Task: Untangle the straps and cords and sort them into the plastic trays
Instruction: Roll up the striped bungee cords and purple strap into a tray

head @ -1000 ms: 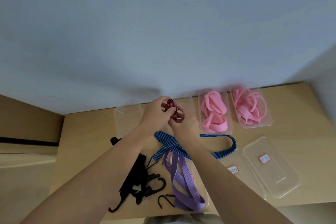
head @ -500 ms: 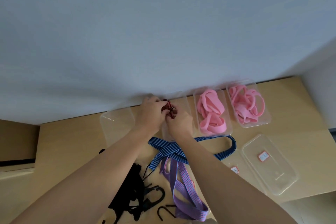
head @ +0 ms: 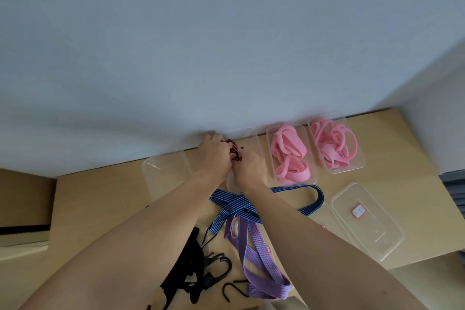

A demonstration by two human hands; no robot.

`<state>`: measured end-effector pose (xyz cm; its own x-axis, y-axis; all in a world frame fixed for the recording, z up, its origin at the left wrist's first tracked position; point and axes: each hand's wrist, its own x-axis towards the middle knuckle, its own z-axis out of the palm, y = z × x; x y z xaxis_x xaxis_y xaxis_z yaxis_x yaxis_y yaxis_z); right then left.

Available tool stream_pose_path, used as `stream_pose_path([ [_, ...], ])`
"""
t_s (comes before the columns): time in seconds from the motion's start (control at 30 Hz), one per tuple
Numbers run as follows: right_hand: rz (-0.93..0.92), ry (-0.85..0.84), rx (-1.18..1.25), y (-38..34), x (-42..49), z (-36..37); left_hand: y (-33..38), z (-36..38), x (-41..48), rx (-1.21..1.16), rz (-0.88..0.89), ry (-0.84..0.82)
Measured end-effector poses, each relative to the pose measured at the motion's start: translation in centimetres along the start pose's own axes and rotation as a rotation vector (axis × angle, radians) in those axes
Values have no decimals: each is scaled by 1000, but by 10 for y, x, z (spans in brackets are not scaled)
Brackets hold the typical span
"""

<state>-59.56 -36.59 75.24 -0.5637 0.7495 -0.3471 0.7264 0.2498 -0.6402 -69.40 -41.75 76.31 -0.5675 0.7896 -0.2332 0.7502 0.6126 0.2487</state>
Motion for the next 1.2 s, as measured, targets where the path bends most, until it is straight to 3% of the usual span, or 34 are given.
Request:
stream_pose_path([
  [0.13,-126,-44,-122,-7,-8,-22,8,-6,-18,137,-1,41],
  [0.33,-388,10,-448,-6,-28,-49,18,-15,-51,137,8,98],
  [0.63,-538,17,-559,25,-95,-83,25,-17,-137,170,-120,6],
  [0.93,-563,-108,-495,82,-170,-86,35,22,-243,140,-257,-36],
  [1.2,-419,-226,-363,75,-184,-64,20,35,-244,42,-280,-5],
])
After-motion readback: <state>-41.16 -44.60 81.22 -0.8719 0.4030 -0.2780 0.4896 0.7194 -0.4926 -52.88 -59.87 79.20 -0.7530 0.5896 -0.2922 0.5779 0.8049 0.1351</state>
